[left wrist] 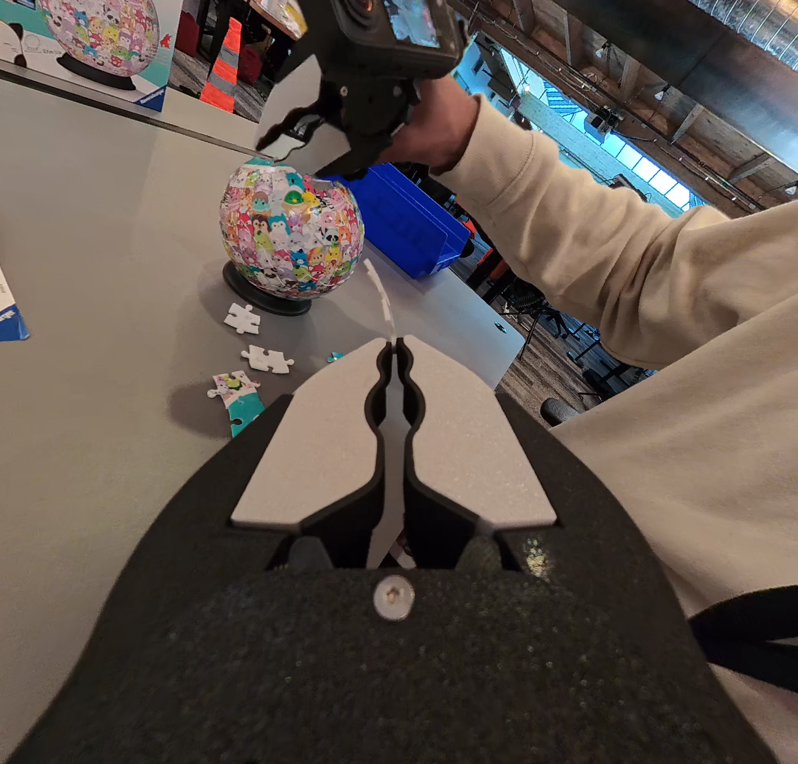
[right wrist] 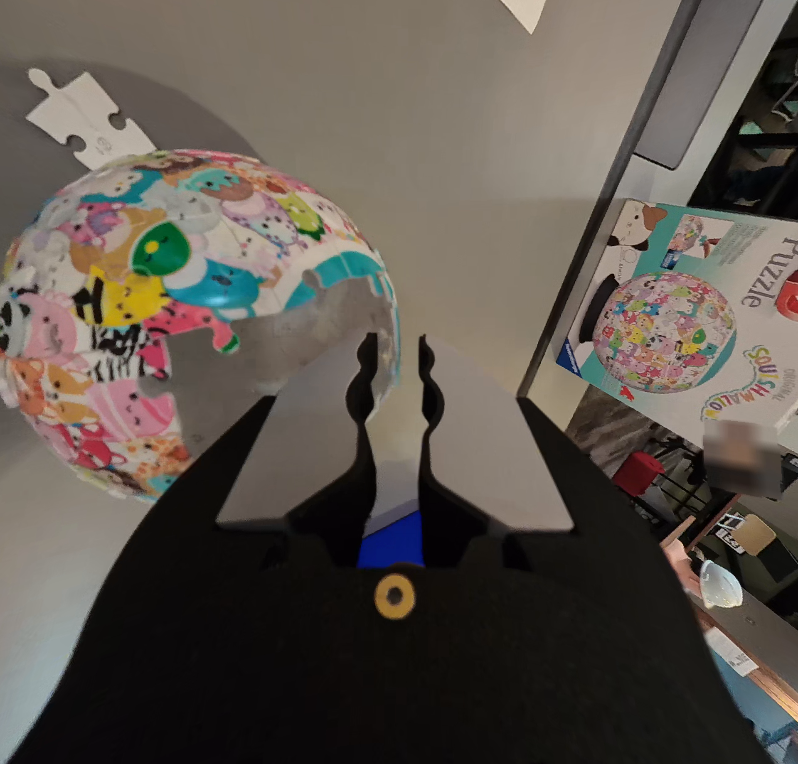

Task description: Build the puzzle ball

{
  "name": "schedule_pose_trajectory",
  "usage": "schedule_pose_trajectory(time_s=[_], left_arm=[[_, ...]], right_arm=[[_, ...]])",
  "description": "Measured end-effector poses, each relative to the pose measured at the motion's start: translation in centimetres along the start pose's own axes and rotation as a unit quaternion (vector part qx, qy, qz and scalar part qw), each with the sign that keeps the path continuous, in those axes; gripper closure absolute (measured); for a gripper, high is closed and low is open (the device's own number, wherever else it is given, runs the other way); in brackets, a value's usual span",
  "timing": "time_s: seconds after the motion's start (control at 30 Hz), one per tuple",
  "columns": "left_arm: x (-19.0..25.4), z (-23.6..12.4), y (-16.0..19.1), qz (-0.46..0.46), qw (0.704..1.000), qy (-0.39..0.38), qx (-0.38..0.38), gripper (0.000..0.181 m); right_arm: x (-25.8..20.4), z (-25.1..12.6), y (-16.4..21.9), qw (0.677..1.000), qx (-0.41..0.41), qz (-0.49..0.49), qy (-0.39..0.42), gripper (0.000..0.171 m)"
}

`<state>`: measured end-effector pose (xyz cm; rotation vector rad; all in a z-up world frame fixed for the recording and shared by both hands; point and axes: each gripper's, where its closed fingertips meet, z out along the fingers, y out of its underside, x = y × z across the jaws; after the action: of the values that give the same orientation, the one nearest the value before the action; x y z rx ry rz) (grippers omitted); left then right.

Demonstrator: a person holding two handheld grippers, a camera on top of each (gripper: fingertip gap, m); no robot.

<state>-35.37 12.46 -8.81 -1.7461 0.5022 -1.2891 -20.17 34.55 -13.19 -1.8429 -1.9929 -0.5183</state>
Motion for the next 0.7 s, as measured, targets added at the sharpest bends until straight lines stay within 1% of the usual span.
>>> schedule_pose_trajectory(time_s=[0.1,0.2,0.27,0.33,0.37,0.47,0.57,0.63,0.7], left_arm=[[-0.1,0.0,0.2,0.003,1.0,-0.002,-0.004,0.18],[-0.4,-0.1,0.3,0.005,1.0,-0.006,-0.005,0.18],[-0.8,-0.1,0.6,0.002,1.0,-0.006,-0.01,0.18],[-1.3,0.0,0.8,-0.002,1.0,-0.005,-0.014,0.18],[-1.4,0.1,0.8,-0.004,1.0,-0.001,-0.014,0.18],[-2.1,1.8,-0.3,-0.01,0.999,0.025,-0.017,0.18],[-3.7,4.7,-2.8,0.026,0.997,0.033,-0.059,0.18],[-5.0,6.5,-5.1,0.08,0.992,0.029,-0.09,0.18],[-6.9,8.2,-7.3,0.118,0.986,0.017,-0.116,0.18]], right_arm=[[0.6,-2.0,0.4,0.999,0.026,0.019,0.011,0.151],[2.1,-5.7,1.6,0.99,0.095,0.09,0.049,0.153],[2.1,-8.1,2.6,0.969,0.176,0.168,0.05,0.152],[0.7,-9.3,3.7,0.931,0.268,0.247,0.026,0.145],[-0.5,-9.2,4.4,0.912,0.3,0.28,0.011,0.142],[-3.7,-7.3,6.3,0.859,0.367,0.355,-0.016,0.142],[-4.7,-5.8,7.0,0.824,0.417,0.383,-0.009,0.142],[-4.4,-5.7,6.9,0.81,0.446,0.38,-0.013,0.14],[-3.5,-5.5,7.2,0.818,0.442,0.367,-0.012,0.137]])
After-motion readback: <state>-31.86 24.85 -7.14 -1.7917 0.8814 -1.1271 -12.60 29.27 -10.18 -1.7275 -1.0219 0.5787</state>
